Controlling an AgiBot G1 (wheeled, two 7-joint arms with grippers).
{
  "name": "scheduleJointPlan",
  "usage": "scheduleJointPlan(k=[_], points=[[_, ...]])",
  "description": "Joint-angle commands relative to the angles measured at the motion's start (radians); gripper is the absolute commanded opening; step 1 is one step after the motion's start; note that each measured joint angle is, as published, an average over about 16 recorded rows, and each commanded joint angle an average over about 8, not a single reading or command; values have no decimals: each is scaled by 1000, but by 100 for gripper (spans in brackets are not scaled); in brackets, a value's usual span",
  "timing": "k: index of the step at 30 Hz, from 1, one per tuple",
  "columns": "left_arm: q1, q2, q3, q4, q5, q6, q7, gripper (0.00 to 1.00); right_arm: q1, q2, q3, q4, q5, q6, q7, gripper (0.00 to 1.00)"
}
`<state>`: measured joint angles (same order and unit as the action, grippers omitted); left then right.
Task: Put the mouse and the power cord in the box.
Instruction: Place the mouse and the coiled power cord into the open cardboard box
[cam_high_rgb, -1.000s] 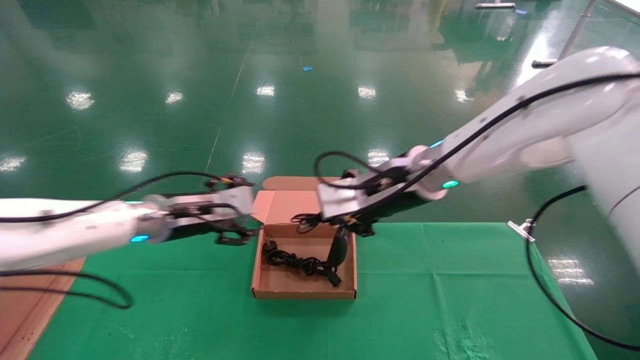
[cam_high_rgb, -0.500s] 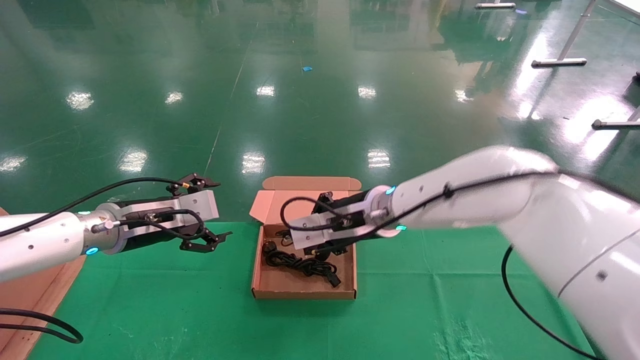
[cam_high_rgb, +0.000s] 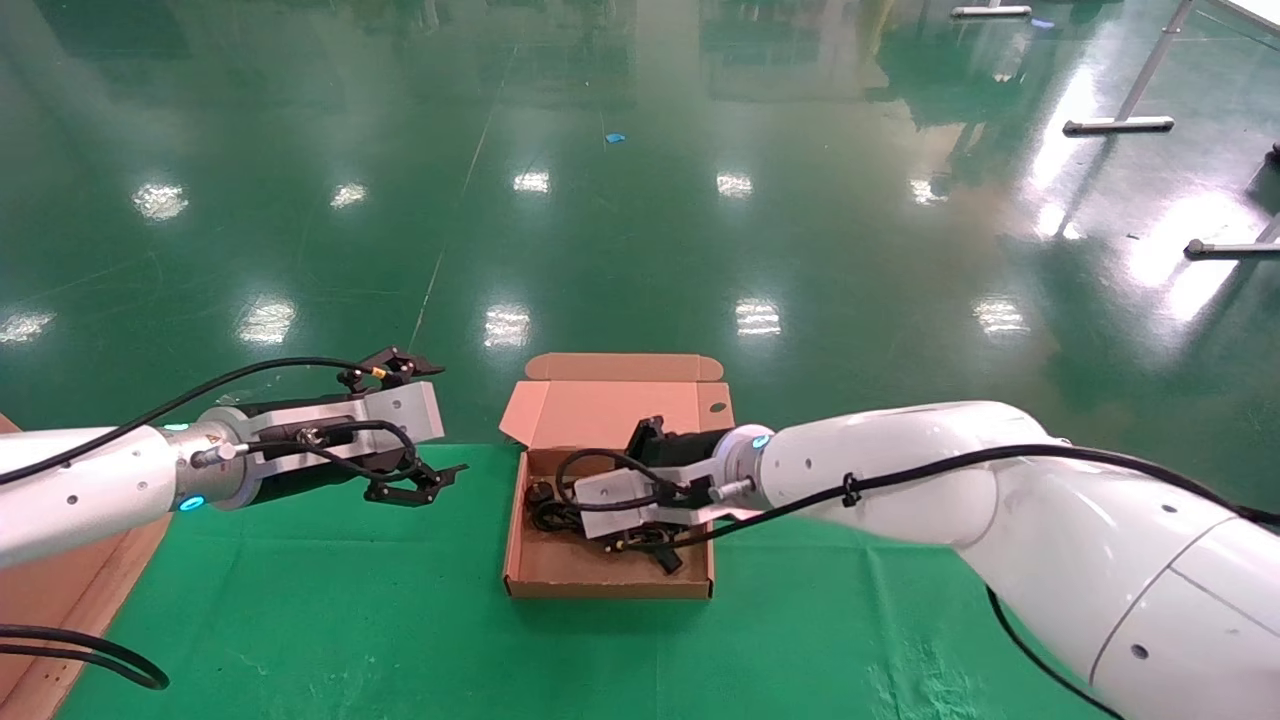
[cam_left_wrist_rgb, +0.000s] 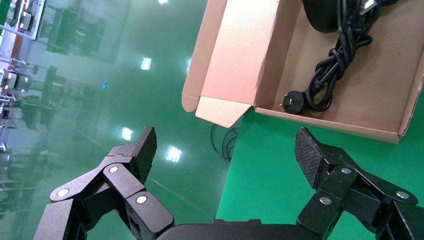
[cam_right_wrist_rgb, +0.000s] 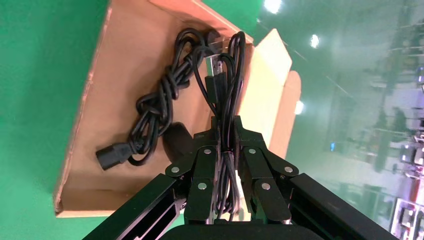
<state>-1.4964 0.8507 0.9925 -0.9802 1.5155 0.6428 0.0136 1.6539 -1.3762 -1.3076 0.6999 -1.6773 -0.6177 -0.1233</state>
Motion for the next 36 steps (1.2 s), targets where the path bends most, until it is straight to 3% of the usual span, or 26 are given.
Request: scheduleJointPlan(k=[1,20,36], points=[[0,-2,0,-4,2,-1,-4,100,-5,0,-17,5,14,10,12,100],[7,-3,-11,-4,-12,13,-5,100,-9,14,18,10,20,-18,9,100],[111,-62,-186,-79,-204,222,-54,100,-151,200,269,153,251,-231,84,100]])
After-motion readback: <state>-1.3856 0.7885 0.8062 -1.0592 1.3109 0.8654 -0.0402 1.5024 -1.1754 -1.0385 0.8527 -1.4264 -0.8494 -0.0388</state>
